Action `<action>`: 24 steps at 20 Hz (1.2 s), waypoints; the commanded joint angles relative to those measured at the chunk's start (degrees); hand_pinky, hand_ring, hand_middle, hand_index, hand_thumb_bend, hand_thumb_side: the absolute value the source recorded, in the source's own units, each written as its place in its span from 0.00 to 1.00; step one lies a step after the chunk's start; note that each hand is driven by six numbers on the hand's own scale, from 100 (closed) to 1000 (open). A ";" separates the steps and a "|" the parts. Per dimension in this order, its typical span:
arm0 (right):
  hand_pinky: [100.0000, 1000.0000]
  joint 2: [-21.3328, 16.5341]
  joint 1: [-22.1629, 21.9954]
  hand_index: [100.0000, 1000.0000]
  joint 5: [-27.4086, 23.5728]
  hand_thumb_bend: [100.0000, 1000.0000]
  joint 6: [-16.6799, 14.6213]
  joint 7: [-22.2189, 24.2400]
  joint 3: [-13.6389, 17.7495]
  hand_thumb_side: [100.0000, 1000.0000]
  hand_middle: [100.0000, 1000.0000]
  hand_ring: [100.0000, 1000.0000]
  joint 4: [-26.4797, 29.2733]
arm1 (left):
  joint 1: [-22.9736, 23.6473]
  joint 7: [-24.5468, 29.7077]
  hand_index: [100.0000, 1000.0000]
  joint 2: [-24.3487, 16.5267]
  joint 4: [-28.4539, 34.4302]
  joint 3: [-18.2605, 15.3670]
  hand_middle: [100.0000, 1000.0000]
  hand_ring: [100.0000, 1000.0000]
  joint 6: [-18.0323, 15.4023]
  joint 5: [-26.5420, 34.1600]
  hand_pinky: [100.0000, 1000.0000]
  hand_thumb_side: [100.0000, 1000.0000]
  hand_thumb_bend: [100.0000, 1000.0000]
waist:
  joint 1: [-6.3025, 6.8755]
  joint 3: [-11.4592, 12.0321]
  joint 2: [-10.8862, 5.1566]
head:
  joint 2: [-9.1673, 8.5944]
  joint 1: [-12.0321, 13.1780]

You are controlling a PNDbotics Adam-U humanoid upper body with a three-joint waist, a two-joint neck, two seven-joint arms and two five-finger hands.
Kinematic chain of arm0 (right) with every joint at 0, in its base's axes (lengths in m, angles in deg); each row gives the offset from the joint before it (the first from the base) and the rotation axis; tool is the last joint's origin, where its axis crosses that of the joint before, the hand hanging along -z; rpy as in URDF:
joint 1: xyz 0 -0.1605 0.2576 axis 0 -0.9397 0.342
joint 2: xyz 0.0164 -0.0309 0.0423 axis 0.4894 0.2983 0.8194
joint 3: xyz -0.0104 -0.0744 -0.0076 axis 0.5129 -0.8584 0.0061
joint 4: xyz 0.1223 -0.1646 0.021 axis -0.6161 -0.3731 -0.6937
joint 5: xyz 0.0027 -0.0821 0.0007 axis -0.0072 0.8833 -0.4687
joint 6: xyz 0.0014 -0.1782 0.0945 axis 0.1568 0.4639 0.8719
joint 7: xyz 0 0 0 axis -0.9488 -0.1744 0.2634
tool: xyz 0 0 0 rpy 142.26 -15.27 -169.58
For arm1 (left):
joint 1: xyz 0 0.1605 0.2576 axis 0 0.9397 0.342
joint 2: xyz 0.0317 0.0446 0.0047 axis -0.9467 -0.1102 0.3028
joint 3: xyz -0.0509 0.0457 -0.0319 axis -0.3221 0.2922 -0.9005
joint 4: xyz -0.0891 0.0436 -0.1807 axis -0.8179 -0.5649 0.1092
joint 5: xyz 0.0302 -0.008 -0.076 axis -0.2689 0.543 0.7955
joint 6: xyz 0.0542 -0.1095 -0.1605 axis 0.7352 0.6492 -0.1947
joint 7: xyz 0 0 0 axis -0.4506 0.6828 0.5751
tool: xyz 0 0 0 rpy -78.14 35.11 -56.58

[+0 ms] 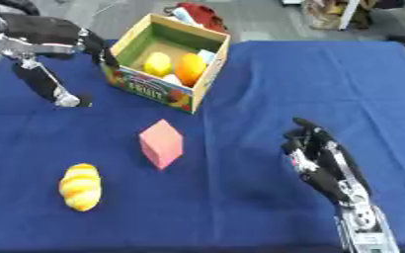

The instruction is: Pick up objects on the table and place them in the box.

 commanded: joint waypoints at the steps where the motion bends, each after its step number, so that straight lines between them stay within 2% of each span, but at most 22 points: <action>1: 0.61 -1.06 0.67 0.88 0.12 0.00 -0.06 -0.18 0.27 0.34 0.62 0.59 0.92 | 0.23 3.30 0.87 -3.52 1.92 1.59 0.73 0.71 0.43 2.90 0.78 0.14 0.35 | 0.86 -0.12 -1.00 | -0.44 -0.08; 6: 0.61 -1.19 0.69 0.88 0.23 0.00 -0.05 -0.12 0.20 0.33 0.62 0.59 0.93 | 2.95 4.37 0.86 -6.33 1.73 6.84 0.72 0.71 -0.37 5.43 0.77 0.17 0.37 | 1.28 -0.38 -0.73 | -0.51 -0.18; 9: 0.61 -1.32 0.71 0.88 0.26 0.00 -0.01 -0.23 0.26 0.33 0.62 0.59 0.96 | 5.23 4.40 0.86 -7.35 1.48 8.52 0.72 0.70 -0.88 5.83 0.76 0.17 0.36 | 1.50 -0.39 -0.55 | -0.55 -0.34; 14: 0.61 -1.33 0.72 0.88 0.31 0.00 0.04 -0.23 0.21 0.33 0.62 0.59 1.01 | 7.72 4.40 0.86 -8.14 1.30 9.50 0.72 0.71 -1.64 4.79 0.77 0.18 0.39 | 1.76 -0.34 -0.37 | -0.55 -0.31; 21: 0.61 -1.34 0.77 0.88 0.34 0.00 0.06 -0.29 0.24 0.33 0.62 0.59 1.02 | 10.33 4.40 0.87 -8.43 0.22 10.96 0.75 0.72 -3.08 4.09 0.78 0.26 0.40 | 1.70 -0.52 -0.22 | -0.45 -0.25; 24: 0.61 -1.31 0.79 0.88 0.37 0.00 0.06 -0.23 0.18 0.33 0.62 0.59 1.02 | 10.87 4.40 0.87 -8.79 -0.26 11.17 0.75 0.72 -3.43 4.35 0.78 0.27 0.42 | 1.77 -0.42 -0.17 | -0.47 -0.22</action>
